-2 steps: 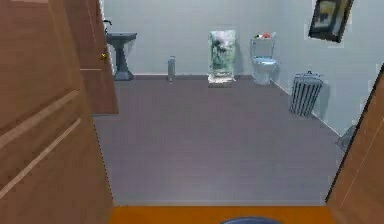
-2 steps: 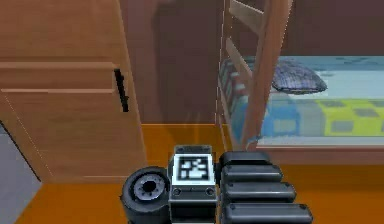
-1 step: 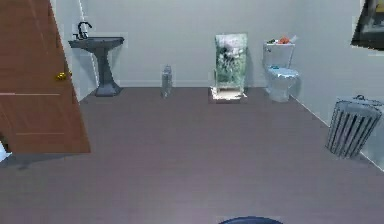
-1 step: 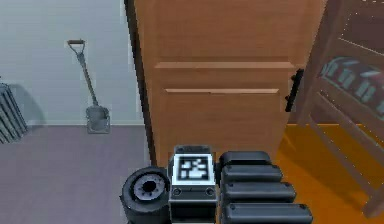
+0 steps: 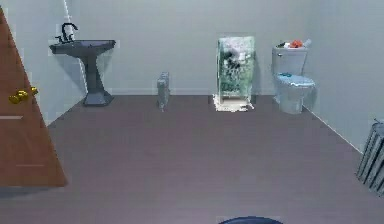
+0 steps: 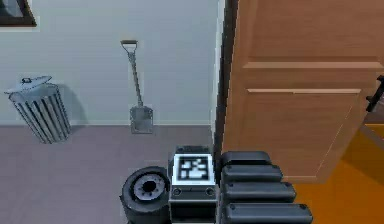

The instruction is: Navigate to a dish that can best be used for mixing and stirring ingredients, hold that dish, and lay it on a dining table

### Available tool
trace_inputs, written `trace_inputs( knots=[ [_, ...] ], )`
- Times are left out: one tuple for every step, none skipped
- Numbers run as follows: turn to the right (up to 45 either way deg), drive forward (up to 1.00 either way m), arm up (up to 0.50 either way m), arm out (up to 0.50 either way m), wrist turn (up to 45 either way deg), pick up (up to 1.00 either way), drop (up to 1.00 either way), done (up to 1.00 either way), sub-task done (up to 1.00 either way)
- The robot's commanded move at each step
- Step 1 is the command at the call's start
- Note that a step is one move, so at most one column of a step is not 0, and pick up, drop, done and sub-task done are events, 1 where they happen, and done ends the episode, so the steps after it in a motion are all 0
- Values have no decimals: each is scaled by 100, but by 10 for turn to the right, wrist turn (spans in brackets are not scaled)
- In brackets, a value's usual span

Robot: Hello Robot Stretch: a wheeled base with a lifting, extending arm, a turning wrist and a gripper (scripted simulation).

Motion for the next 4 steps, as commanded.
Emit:
trace_inputs(
  knots=[
    [-420, 0, 0, 0, 0, 0, 0, 0, 0],
    [-30, 0, 0, 0, 0, 0, 0, 0, 0],
    [0, 45, 0, 0, 0, 0, 0, 0, 0],
    [-360, 0, 0, 0, 0, 0, 0, 0, 0]
  ],
)
